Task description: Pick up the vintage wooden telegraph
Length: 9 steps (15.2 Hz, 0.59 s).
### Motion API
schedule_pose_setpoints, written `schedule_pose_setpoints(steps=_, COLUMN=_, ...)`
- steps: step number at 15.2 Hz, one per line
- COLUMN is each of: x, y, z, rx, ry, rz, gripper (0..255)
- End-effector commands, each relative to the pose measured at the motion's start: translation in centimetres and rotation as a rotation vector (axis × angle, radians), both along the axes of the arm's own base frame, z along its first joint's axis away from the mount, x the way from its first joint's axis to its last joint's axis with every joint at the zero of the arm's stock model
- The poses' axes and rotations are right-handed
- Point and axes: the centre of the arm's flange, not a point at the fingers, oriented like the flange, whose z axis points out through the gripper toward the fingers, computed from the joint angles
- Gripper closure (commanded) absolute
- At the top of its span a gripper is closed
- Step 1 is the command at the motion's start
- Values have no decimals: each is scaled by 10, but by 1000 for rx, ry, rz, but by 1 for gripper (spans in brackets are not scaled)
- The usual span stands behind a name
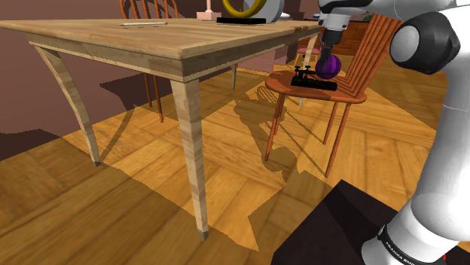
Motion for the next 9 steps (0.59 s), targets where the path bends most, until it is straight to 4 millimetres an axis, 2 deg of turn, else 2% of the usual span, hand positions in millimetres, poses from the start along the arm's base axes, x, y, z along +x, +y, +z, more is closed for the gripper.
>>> schedule_pose_setpoints(steps=1, x=18, y=-20, z=-3, rx=7, ry=0, rz=32, gripper=0)
schedule_pose_setpoints(steps=3, x=31, y=-34, z=-4, rx=11, ry=0, rz=51, gripper=0)
schedule_pose_setpoints(steps=9, x=31, y=-34, z=-36, rx=11, ry=0, rz=51, gripper=0)
